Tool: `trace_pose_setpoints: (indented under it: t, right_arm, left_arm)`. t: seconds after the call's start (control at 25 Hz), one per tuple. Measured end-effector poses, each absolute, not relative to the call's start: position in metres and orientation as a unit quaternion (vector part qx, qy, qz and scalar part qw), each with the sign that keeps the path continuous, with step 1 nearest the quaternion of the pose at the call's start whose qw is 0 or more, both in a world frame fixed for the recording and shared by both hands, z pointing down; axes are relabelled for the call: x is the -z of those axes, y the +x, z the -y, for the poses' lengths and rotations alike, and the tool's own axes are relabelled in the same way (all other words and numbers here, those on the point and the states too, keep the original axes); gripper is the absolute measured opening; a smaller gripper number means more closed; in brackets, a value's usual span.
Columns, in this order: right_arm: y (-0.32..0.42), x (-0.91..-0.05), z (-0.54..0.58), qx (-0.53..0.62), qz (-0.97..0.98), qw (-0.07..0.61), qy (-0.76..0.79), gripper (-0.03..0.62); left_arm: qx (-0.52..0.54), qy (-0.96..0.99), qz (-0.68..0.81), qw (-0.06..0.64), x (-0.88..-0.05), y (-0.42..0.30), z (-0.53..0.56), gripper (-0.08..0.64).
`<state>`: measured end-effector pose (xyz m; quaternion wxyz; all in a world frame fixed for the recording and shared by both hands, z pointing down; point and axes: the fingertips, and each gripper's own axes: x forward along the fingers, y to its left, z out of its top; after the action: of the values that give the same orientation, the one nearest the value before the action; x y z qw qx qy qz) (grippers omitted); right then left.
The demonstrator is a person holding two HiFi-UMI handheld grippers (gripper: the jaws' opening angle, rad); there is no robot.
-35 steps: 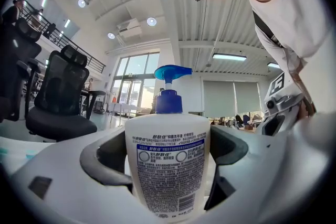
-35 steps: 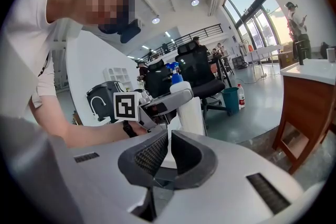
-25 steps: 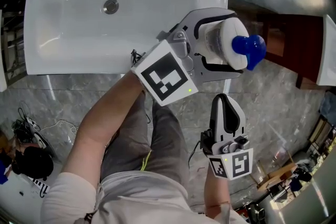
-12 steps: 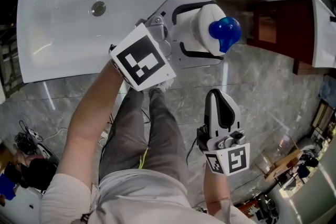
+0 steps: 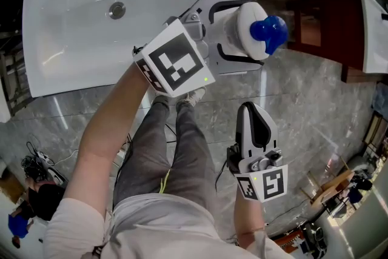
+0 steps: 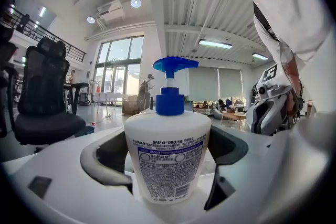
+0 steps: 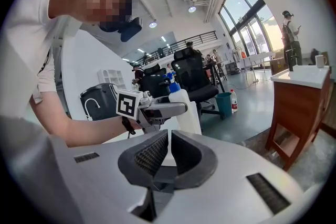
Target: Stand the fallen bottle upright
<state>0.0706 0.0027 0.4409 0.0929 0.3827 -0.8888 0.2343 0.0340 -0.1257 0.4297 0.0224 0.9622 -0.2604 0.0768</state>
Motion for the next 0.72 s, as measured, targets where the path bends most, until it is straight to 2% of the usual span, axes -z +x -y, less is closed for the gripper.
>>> trace_pose_setpoints:
  t: [0.36, 0.72]
  right_arm:
    - [0.074, -0.441, -0.002, -0.241, 0.876, 0.077, 0.411, 0.046]
    - [0.078, -0.444, -0.004, -0.243, 0.863, 0.073, 0.437, 0.046]
  left_arm:
    - [-0.125, 0.965, 0.233, 0.004, -0.447, 0.034, 0.122, 0.505]
    - [-0.09, 0.972, 0.218, 0.021, -0.444, 0.039, 0.122, 0.505]
